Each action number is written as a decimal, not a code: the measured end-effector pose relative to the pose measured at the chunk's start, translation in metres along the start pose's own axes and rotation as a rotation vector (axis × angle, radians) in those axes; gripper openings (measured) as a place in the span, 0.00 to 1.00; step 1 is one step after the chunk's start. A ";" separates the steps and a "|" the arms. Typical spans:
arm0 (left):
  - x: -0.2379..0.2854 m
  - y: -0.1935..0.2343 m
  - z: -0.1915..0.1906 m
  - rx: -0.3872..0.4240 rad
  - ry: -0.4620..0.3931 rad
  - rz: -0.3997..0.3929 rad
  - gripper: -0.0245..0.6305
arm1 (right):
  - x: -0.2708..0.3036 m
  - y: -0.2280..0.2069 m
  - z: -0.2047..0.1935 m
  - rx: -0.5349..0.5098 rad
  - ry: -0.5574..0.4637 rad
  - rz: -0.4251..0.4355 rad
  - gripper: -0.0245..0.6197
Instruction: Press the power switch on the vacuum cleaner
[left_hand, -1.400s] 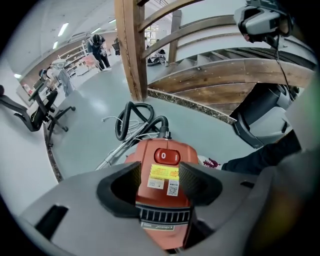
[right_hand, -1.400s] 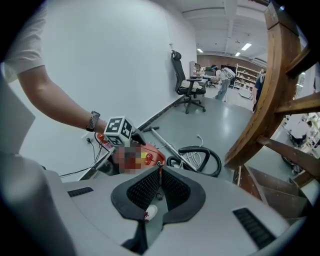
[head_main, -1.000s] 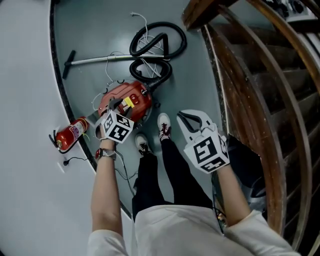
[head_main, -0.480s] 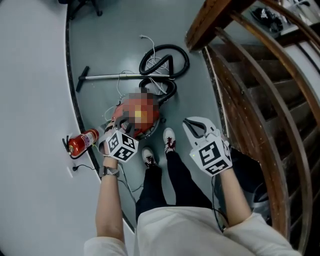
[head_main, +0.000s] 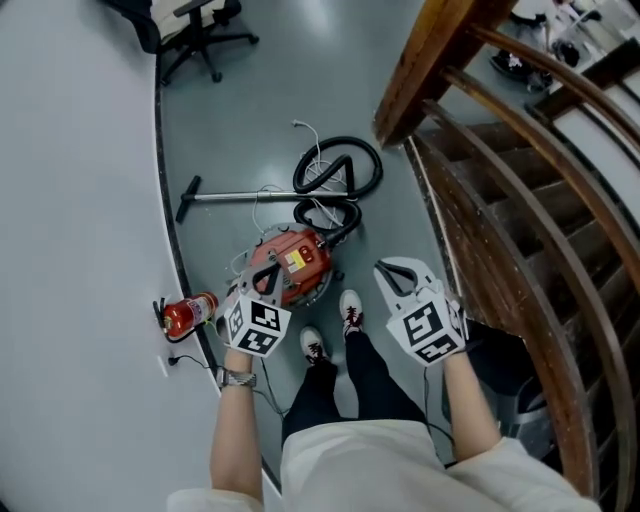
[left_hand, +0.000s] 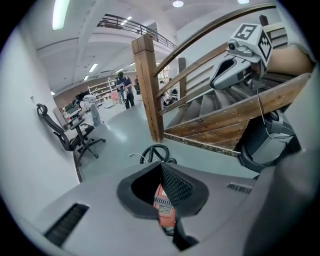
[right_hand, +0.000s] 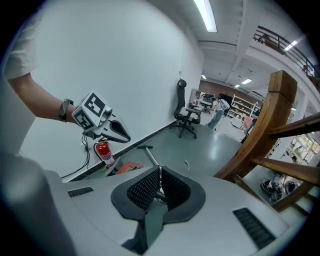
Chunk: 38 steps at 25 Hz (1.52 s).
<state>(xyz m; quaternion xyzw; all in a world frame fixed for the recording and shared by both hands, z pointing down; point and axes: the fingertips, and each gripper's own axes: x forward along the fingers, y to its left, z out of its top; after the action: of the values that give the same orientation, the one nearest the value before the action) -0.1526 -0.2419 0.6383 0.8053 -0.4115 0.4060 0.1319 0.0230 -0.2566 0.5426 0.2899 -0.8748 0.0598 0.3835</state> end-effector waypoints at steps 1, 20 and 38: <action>-0.006 -0.001 0.002 0.004 -0.003 0.001 0.04 | -0.003 0.001 0.003 -0.003 -0.005 -0.007 0.09; -0.111 -0.001 0.024 0.089 -0.089 0.064 0.04 | -0.047 0.040 0.061 -0.090 -0.087 -0.065 0.09; -0.210 0.009 0.080 0.182 -0.204 0.168 0.04 | -0.104 0.053 0.143 -0.216 -0.234 -0.115 0.09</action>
<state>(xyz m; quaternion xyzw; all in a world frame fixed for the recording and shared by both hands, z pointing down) -0.1855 -0.1745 0.4267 0.8136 -0.4503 0.3674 -0.0186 -0.0415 -0.2114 0.3749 0.3014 -0.8968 -0.0908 0.3109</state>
